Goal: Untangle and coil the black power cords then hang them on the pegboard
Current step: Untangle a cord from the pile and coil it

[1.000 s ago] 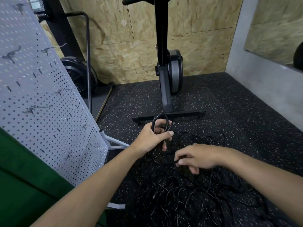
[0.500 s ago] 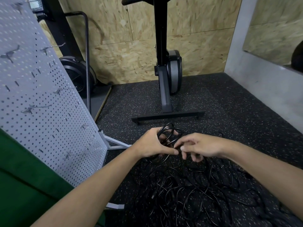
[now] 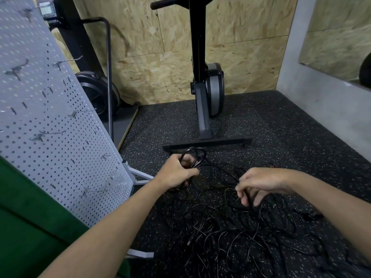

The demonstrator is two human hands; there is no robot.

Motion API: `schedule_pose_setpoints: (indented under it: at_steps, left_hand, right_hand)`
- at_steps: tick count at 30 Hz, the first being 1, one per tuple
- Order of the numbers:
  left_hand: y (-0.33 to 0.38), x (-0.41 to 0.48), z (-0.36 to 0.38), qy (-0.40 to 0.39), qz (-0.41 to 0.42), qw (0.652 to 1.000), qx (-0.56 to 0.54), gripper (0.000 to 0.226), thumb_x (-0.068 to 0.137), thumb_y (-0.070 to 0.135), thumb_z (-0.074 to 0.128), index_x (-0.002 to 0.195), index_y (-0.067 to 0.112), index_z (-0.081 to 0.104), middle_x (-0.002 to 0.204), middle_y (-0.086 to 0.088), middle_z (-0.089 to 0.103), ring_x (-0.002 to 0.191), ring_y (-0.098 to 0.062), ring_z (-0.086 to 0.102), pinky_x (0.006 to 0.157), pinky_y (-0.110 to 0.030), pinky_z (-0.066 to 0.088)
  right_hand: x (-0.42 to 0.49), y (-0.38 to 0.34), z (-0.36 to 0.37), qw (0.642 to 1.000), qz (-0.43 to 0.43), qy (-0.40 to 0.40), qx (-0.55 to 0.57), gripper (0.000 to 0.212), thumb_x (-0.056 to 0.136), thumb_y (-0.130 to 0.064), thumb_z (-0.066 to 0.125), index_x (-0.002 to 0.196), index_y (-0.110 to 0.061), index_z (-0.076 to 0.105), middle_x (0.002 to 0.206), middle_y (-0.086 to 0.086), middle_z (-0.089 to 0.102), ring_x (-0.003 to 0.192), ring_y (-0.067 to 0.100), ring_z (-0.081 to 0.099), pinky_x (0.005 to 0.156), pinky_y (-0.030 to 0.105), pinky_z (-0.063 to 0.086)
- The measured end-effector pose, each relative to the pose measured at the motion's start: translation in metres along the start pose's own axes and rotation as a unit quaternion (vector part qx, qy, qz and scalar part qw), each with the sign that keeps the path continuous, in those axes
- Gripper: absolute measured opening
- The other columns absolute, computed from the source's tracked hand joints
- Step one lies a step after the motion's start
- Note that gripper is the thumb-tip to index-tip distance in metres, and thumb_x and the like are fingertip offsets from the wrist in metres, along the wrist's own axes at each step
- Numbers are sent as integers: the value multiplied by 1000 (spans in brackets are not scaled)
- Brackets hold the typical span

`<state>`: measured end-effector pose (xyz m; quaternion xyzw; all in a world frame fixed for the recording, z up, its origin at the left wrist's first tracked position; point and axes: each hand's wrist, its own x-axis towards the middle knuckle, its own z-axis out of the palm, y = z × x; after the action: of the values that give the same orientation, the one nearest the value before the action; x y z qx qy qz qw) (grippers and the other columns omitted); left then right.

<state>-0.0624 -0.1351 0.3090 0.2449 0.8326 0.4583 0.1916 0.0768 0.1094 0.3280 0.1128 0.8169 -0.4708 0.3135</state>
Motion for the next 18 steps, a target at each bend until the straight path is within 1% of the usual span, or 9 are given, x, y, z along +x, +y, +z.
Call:
schedule_pose_setpoints:
  at_steps: [3,5,7,8,10,11,12,14,18]
  left_hand:
    - [-8,4,-5,25,-9,998,65,18,84,24,83,83,24,66,78,3,72,61,-18,66,68,-33,53]
    - [-11,3,-4,27,-20,995,92,19,84,26,83,91,23,66,90,-1,75,73,-18,71,76,-36,56]
    - [-10,1,0,17,-36,997,65,22,88,20,83,94,23,62,92,1,73,64,-10,73,63,-31,59]
    - [-8,-1,3,14,-38,997,65,24,89,20,82,93,23,59,90,4,71,56,-4,70,55,-22,54]
    - [-4,-5,10,26,-32,994,105,26,91,29,82,88,26,56,84,10,66,56,-2,66,51,-12,45]
    - [-2,-5,12,33,-29,991,124,27,90,36,81,88,27,56,83,11,65,65,-4,66,55,-14,45]
    - [0,-5,13,36,-30,990,133,29,89,45,80,88,27,57,84,12,64,75,-8,64,61,-20,45]
    - [2,-3,15,28,-48,992,113,34,88,58,77,89,29,59,85,10,66,83,-10,62,68,-25,44]
    - [4,-3,24,6,-110,994,16,50,90,72,63,102,24,72,89,4,78,87,-14,73,81,-28,55]
  right_hand:
    - [-5,-1,-6,999,-42,4,-5,29,108,-32,53,103,-11,73,95,6,78,101,19,74,95,41,51]
    - [-5,-4,-4,996,-81,27,1,31,108,-38,52,109,-14,72,78,1,70,85,17,76,95,48,50]
    - [0,-10,4,989,-118,71,43,32,108,-37,52,111,-12,72,60,-4,49,55,14,58,74,44,59]
    - [2,-14,8,984,-136,102,61,33,108,-36,51,111,-12,72,57,-6,40,48,11,44,59,35,55]
    - [8,-22,12,971,-151,167,84,34,110,-35,48,110,-12,73,56,-8,32,46,9,28,44,25,32]
    - [10,-27,13,965,-147,191,101,34,111,-32,46,109,-12,74,57,-8,31,47,9,25,43,24,25]
    - [13,-31,13,959,-138,210,128,36,111,-28,43,109,-9,73,58,-6,32,47,9,24,43,24,22]
    - [16,-37,15,951,-134,222,168,37,107,-17,36,110,-3,71,61,-3,37,48,10,26,43,25,23]
    - [13,-38,26,959,-173,205,89,34,111,-11,35,123,-14,67,80,5,55,60,12,50,52,24,44]
